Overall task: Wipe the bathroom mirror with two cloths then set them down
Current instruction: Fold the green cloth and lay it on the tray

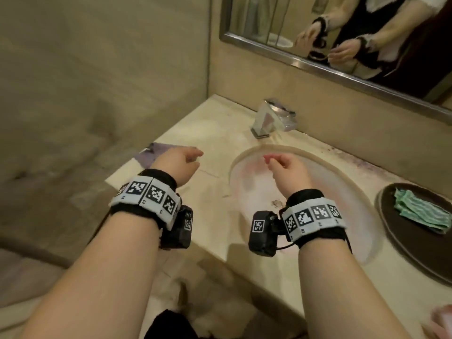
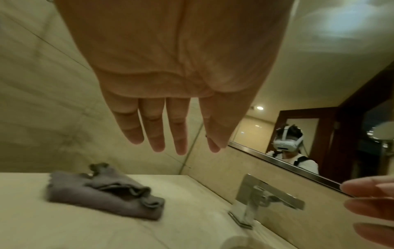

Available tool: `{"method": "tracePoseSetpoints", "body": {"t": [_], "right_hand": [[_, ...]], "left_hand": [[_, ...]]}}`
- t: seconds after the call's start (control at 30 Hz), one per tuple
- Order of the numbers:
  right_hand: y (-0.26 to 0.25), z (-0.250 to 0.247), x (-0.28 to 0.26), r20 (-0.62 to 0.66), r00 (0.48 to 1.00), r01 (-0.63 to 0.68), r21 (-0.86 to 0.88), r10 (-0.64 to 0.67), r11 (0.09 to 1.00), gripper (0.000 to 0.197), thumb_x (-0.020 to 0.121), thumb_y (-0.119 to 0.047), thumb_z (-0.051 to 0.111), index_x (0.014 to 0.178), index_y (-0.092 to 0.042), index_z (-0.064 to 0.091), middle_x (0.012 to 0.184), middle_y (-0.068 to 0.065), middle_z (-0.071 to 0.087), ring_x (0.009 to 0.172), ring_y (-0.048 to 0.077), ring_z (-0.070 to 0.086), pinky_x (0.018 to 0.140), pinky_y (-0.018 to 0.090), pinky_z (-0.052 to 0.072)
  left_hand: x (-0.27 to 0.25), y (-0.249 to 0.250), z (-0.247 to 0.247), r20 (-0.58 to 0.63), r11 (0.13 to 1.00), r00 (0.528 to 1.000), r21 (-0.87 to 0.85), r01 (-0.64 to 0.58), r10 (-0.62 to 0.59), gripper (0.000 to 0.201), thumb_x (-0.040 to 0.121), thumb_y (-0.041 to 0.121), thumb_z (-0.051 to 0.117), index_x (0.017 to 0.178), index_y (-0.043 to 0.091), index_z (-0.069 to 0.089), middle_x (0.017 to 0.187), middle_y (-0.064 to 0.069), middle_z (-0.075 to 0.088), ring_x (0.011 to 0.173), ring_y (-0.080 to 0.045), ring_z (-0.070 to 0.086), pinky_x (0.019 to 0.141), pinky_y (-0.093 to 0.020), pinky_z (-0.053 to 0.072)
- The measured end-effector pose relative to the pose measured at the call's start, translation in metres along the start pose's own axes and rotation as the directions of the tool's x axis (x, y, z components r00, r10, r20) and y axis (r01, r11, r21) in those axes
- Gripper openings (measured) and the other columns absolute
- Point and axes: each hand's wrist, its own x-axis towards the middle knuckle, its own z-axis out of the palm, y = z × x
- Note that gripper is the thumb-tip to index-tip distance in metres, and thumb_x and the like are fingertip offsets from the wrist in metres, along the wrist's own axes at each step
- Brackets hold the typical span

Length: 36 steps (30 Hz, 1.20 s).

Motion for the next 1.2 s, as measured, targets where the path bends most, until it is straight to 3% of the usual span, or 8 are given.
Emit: {"method": "tracePoseSetpoints", "body": {"t": [0.17,0.3,0.4,0.47,0.6,0.7,0.93,1.2], "right_hand": [[-0.033,0.055,0.020,0.036,0.998,0.045,-0.011,-0.045,0.999,0.025,0.095,-0.016,0.048,0.114,-0.018,0.064,0.113,-0.002,0.062,0.100,0.009,0.053,0.084,0.022,0.036],[-0.054,0.111,0.043,0.072,0.997,-0.012,-0.055,0.016,0.998,0.026,0.093,-0.018,0.051,0.117,-0.017,0.061,0.118,0.001,0.062,0.105,0.013,0.055,0.088,0.025,0.042],[-0.062,0.150,0.061,0.117,0.990,-0.059,-0.158,0.078,0.986,0.037,0.091,-0.020,0.055,0.127,-0.017,0.052,0.125,0.004,0.058,0.111,0.019,0.055,0.091,0.028,0.042],[-0.064,0.172,0.072,0.168,0.981,-0.051,-0.280,0.101,0.959,0.048,0.088,-0.020,0.059,0.134,-0.019,0.045,0.133,0.006,0.050,0.116,0.022,0.052,0.093,0.028,0.040],[-0.060,0.209,0.089,0.260,0.962,0.072,-0.538,0.084,0.840,0.050,0.085,-0.019,0.057,0.133,-0.020,0.046,0.135,0.010,0.041,0.123,0.029,0.044,0.102,0.033,0.038],[-0.052,0.230,0.096,0.333,0.940,0.140,-0.584,0.078,0.800,0.052,0.081,-0.018,0.058,0.132,-0.021,0.045,0.135,0.008,0.041,0.122,0.029,0.042,0.101,0.036,0.040],[-0.049,0.240,0.104,0.273,0.962,0.192,-0.688,0.003,0.700,0.040,0.086,-0.014,0.051,0.125,-0.022,0.045,0.125,0.005,0.047,0.113,0.028,0.043,0.089,0.036,0.039],[-0.055,0.207,0.105,0.195,0.978,0.050,-0.580,0.079,0.813,0.031,0.091,-0.013,0.047,0.120,-0.018,0.056,0.120,0.009,0.055,0.114,0.028,0.049,0.094,0.035,0.043]], "left_hand": [[0.019,-0.056,-0.028,-0.019,0.997,1.000,-0.072,0.023,-0.024,0.031,0.087,0.034,0.061,0.118,0.032,0.064,0.121,0.008,0.063,0.110,-0.018,0.059,0.095,-0.034,0.047],[0.052,-0.096,-0.043,0.028,0.992,0.995,0.095,0.088,-0.091,0.051,0.078,0.052,0.065,0.123,0.029,0.057,0.121,-0.005,0.060,0.108,-0.027,0.056,0.092,-0.041,0.047],[0.079,-0.124,-0.047,0.078,0.960,0.991,0.266,0.088,-0.112,0.072,0.081,0.042,0.065,0.143,0.025,0.033,0.145,-0.007,0.033,0.131,-0.030,0.032,0.109,-0.040,0.031],[0.095,-0.132,-0.047,0.139,0.951,0.986,0.307,0.042,-0.089,0.072,0.082,0.041,0.065,0.143,0.025,0.032,0.149,-0.005,0.025,0.134,-0.030,0.026,0.111,-0.040,0.027],[0.120,-0.139,-0.033,0.300,0.941,0.952,0.336,-0.039,-0.067,0.056,0.083,0.040,0.062,0.135,0.025,0.045,0.145,-0.006,0.032,0.129,-0.029,0.035,0.108,-0.035,0.030],[0.127,-0.143,-0.023,0.294,0.953,0.953,0.303,-0.022,-0.072,0.061,0.079,0.037,0.064,0.135,0.024,0.043,0.137,-0.008,0.037,0.123,-0.030,0.039,0.105,-0.036,0.034],[0.138,-0.145,-0.016,0.177,0.960,0.984,0.280,-0.021,-0.030,0.067,0.082,0.024,0.064,0.140,0.028,0.031,0.129,-0.010,0.039,0.119,-0.031,0.039,0.102,-0.038,0.036],[0.147,-0.127,-0.019,0.175,0.949,0.983,0.300,-0.099,0.047,0.027,0.092,0.033,0.050,0.115,0.028,0.063,0.112,-0.010,0.059,0.103,-0.031,0.056,0.086,-0.038,0.048]]}}
